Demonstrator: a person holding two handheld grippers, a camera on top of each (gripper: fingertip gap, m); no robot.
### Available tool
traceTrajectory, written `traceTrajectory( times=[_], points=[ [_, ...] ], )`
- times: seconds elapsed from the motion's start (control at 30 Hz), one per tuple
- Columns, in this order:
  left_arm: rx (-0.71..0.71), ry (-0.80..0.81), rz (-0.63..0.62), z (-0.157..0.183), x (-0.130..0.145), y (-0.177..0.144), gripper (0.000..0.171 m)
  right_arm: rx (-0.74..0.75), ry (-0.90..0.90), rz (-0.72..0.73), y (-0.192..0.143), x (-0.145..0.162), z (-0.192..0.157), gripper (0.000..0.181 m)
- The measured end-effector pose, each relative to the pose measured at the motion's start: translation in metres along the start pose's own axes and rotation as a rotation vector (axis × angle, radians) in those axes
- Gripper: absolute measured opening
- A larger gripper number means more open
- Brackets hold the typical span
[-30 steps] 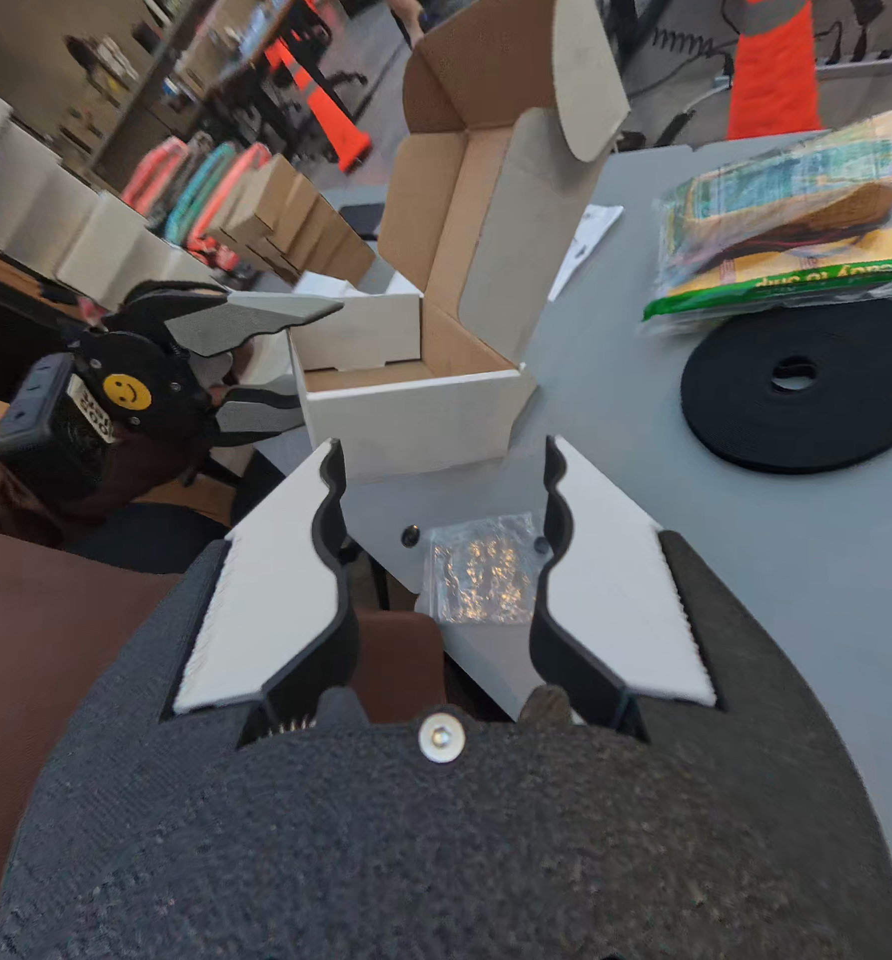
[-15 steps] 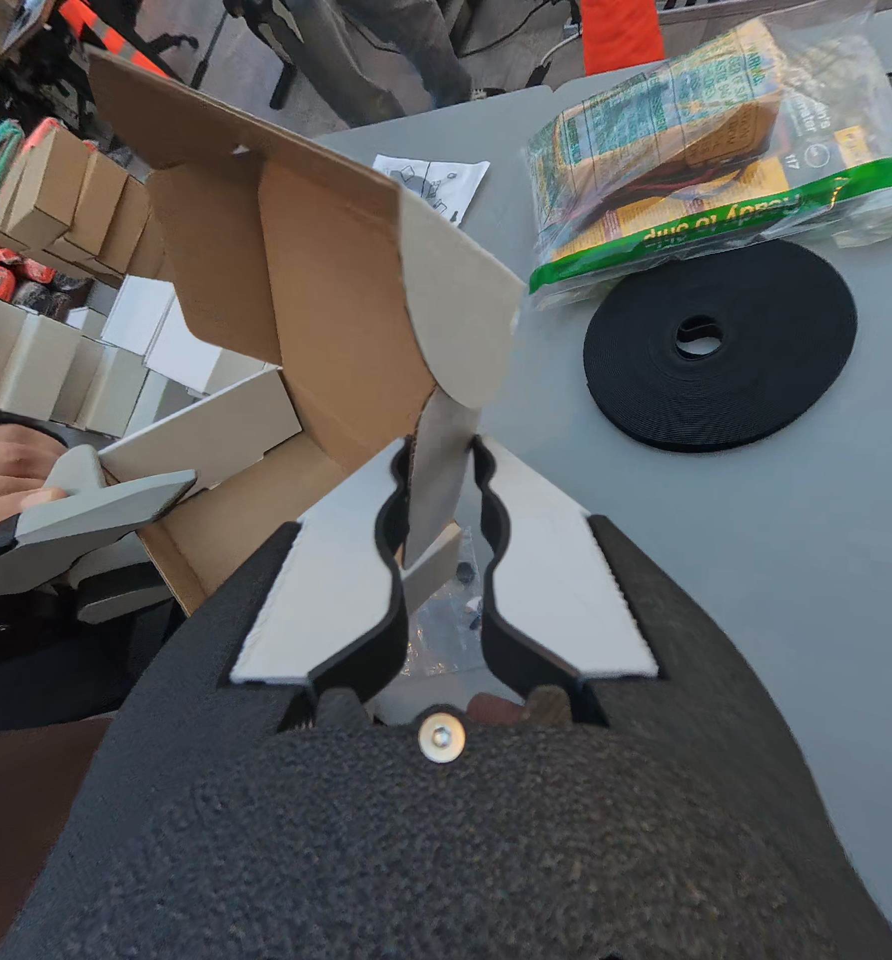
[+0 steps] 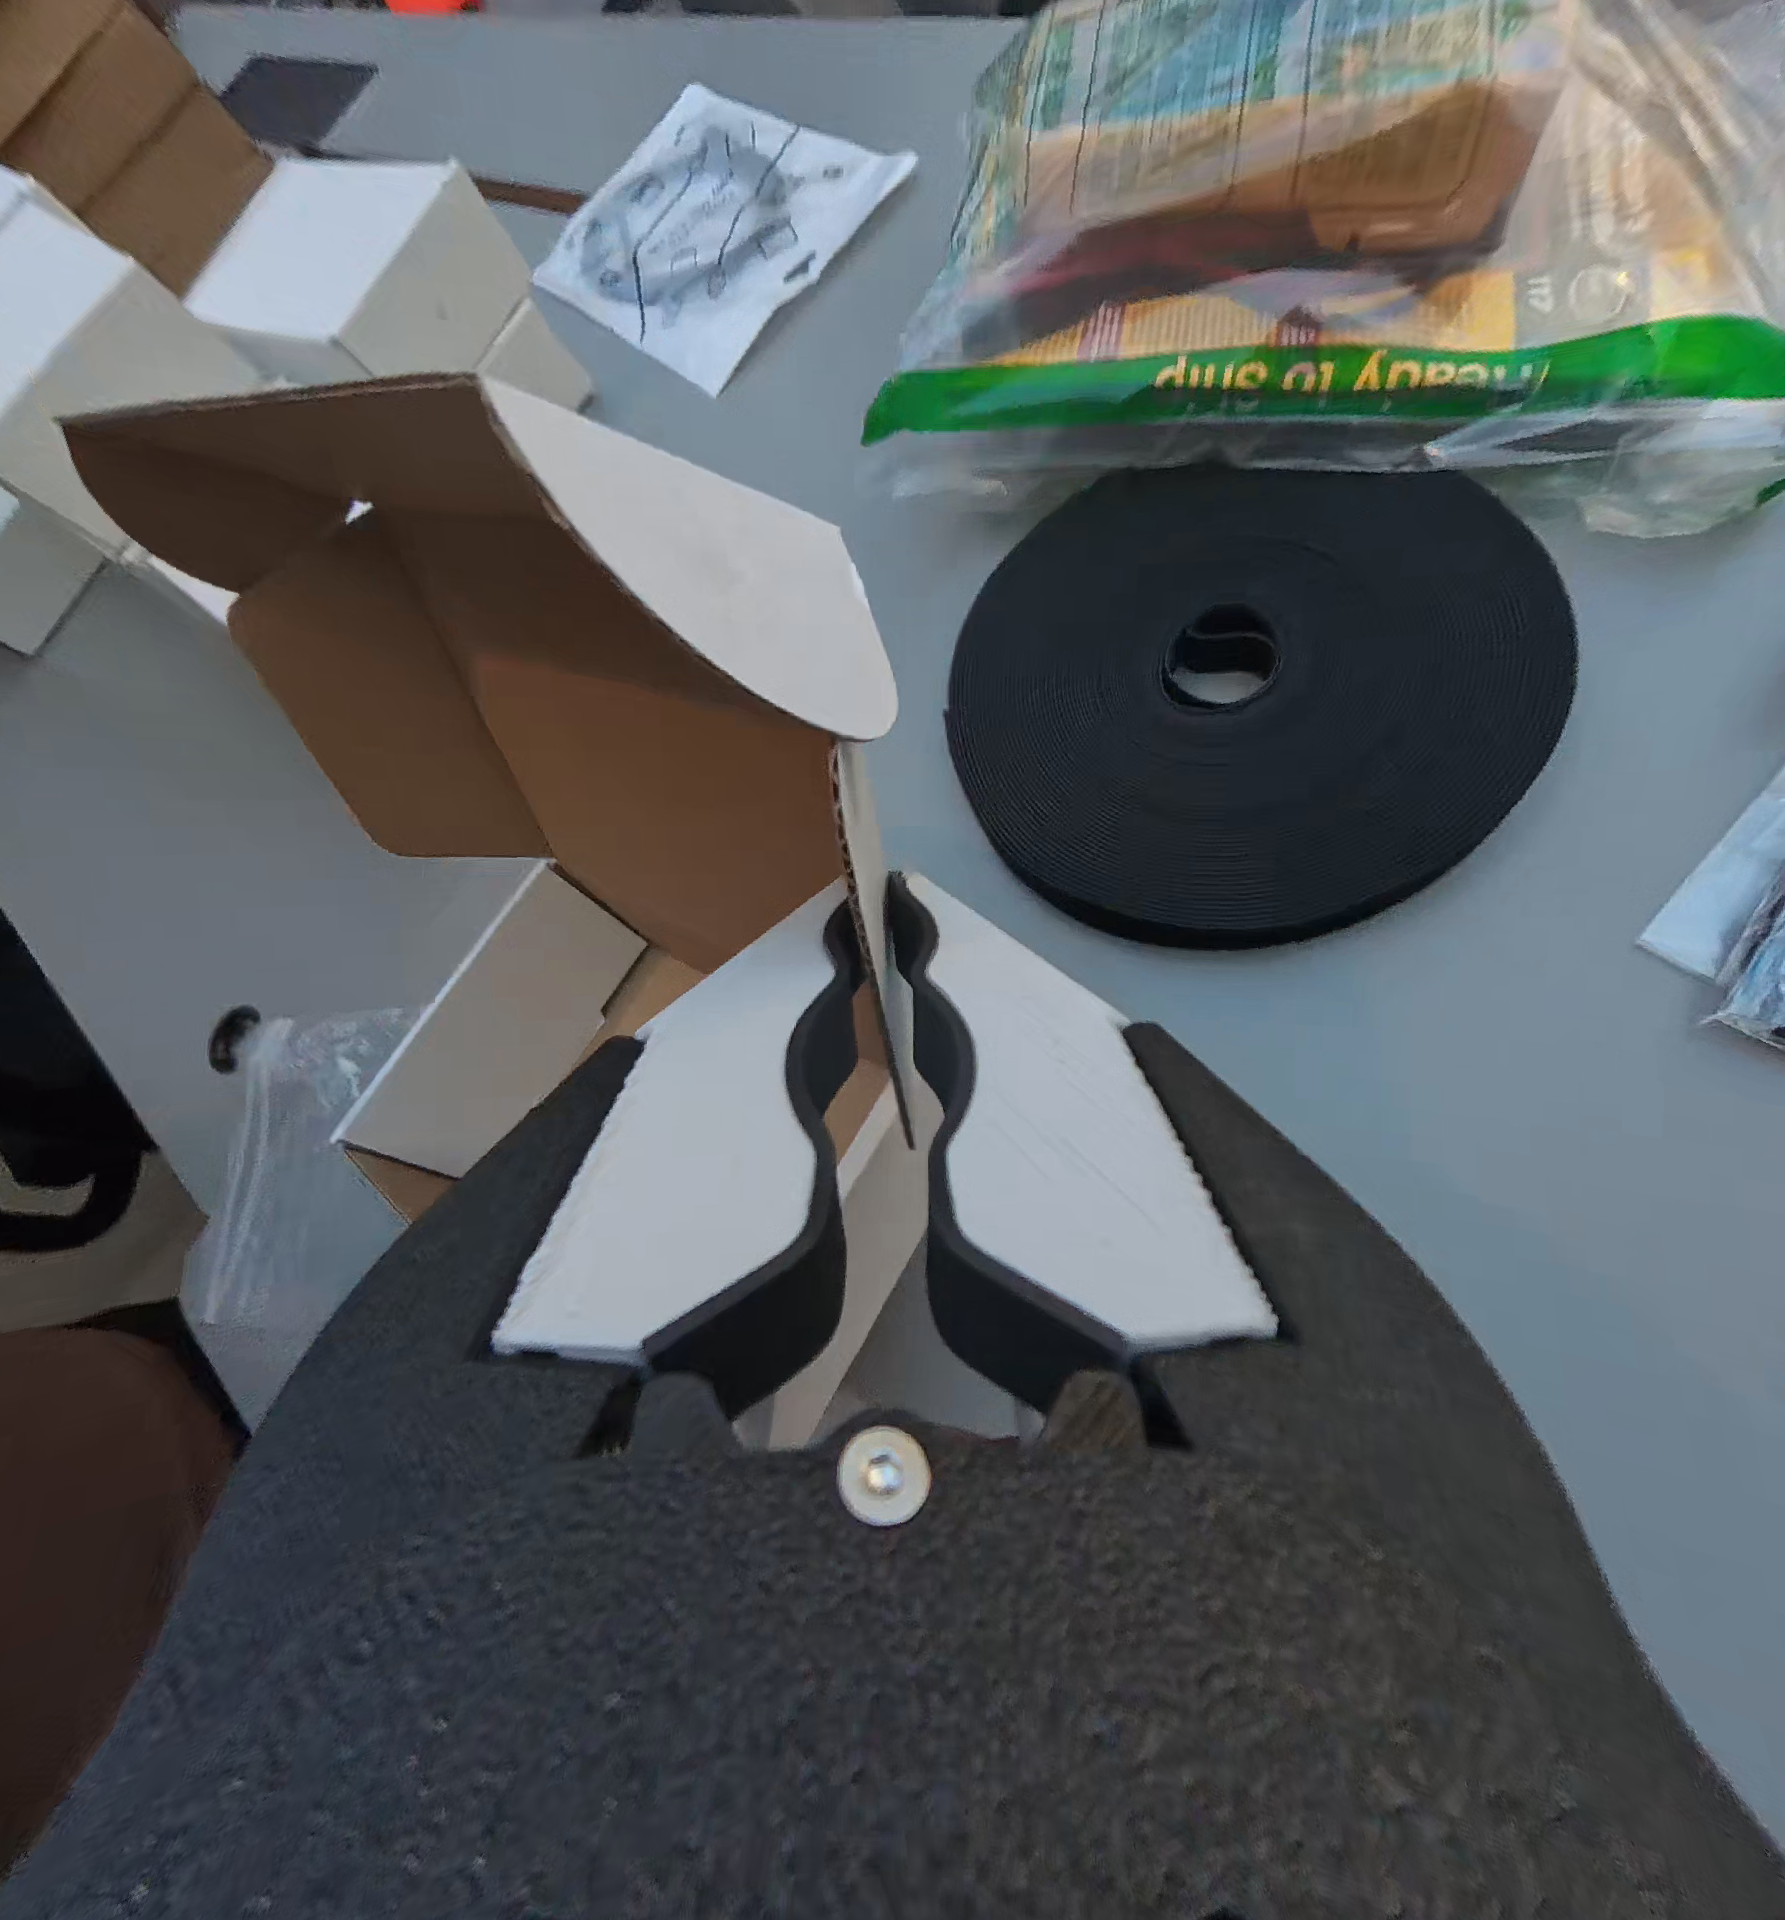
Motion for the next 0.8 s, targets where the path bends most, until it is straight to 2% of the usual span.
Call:
traceTrajectory(
  times=[0.13,0.2,0.23,0.27,0.37,0.43,0.5,0.57,0.6,0.7,0.77,0.8],
  points=[
    [0.049,-0.162,-0.150,0.010,0.005,0.014,0.077,-0.099,-0.061,-0.047,0.022,0.023,0.022,0.007],
    [0.065,-0.220,-0.222,0.010,0.002,0.021,0.078,-0.186,-0.082,-0.067,0.021,0.029,0.026,0.029],
    [0.068,-0.240,-0.258,0.009,0.000,0.023,0.080,-0.210,-0.102,-0.072,0.015,0.030,0.029,0.041],
    [0.069,-0.260,-0.289,0.008,-0.002,0.024,0.082,-0.229,-0.123,-0.071,0.006,0.031,0.035,0.046],
    [0.064,-0.315,-0.355,0.007,-0.007,0.021,0.084,-0.259,-0.163,-0.034,-0.031,0.027,0.068,0.050],
    [0.048,-0.347,-0.383,0.008,-0.008,0.015,0.082,-0.177,-0.166,0.020,-0.051,0.018,0.112,0.045],
    [0.046,-0.378,-0.415,0.010,-0.005,0.010,0.080,0.039,-0.115,-0.010,-0.051,0.003,0.174,0.035],
    [0.069,-0.403,-0.457,0.014,-0.002,0.010,0.080,0.243,0.005,-0.082,-0.035,-0.017,0.235,0.038],
    [0.084,-0.406,-0.478,0.015,-0.002,0.010,0.080,0.281,0.064,-0.092,-0.022,-0.028,0.258,0.044],
    [0.103,-0.382,-0.510,0.012,-0.006,0.013,0.081,0.272,0.211,-0.149,0.029,-0.051,0.302,0.053],
    [0.106,-0.375,-0.516,0.009,-0.010,0.015,0.081,0.282,0.266,-0.284,0.064,-0.047,0.319,0.055],
    [0.106,-0.375,-0.516,0.008,-0.012,0.015,0.080,0.291,0.273,-0.332,0.077,-0.043,0.324,0.050]
  ],
)
Point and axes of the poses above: each gripper's, where its closed fingertips meet, y out along the fingers, x out of its underside, z = x × y across the jaws, the point moved 10 cm from there along -y, back along the fingers, and after that the axes turned 4 degrees about -y, right-handed, at the moved point
